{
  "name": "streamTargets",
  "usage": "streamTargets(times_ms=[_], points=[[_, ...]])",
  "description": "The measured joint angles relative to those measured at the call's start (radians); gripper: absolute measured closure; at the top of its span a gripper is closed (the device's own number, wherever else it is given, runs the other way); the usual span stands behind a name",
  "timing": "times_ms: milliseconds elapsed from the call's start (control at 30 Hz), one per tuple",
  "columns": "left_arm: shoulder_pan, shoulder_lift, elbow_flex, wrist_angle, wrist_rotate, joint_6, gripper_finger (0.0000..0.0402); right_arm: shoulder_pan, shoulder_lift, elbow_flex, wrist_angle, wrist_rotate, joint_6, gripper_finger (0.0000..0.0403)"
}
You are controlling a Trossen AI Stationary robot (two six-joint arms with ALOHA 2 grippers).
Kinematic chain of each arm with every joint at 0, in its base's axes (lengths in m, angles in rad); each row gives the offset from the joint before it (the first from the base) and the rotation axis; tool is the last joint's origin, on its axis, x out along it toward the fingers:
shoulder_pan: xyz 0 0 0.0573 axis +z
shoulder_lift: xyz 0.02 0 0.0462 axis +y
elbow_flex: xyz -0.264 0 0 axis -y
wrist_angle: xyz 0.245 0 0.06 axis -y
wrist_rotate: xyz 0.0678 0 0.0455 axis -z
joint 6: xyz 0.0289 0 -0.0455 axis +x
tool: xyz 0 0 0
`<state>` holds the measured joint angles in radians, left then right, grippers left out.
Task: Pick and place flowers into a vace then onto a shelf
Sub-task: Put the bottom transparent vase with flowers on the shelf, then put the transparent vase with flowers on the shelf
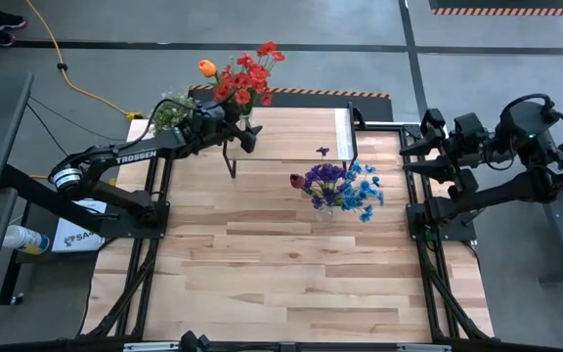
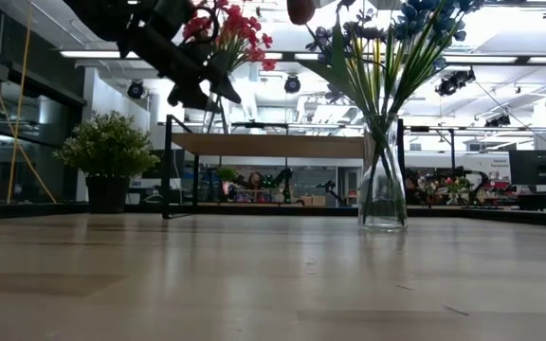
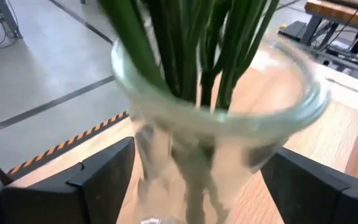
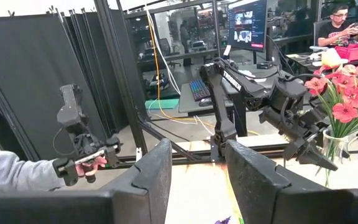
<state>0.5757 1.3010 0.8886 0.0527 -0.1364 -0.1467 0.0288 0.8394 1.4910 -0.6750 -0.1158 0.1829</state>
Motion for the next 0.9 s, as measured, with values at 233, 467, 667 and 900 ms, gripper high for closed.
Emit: streamTargets(times_ms=[233, 467, 667, 900], points=[[0.0, -0.002, 0.0, -0.003, 0.03, 0.0, 0.0014, 0.0, -0.002, 0.0, 0.0, -0.001, 0.0, 0.0261], [0.0, -0.005, 0.0, -0.023, 0.08, 0.002, 0.0019, 0.0, -0.002, 0.0, 0.0, -0.006, 0.0, 0.0261], [0.0, -0.058, 0.0, -0.117, 0.096, 0.008, 0.002, 0.0, -0.002, 0.0, 0.0, -0.007, 0.0, 0.026], [0.0, -0.14, 0.0, -0.168, 0.095, 0.017, 0.0021, 0.0, -0.002, 0.0, 0.0, -0.007, 0.0, 0.0261]])
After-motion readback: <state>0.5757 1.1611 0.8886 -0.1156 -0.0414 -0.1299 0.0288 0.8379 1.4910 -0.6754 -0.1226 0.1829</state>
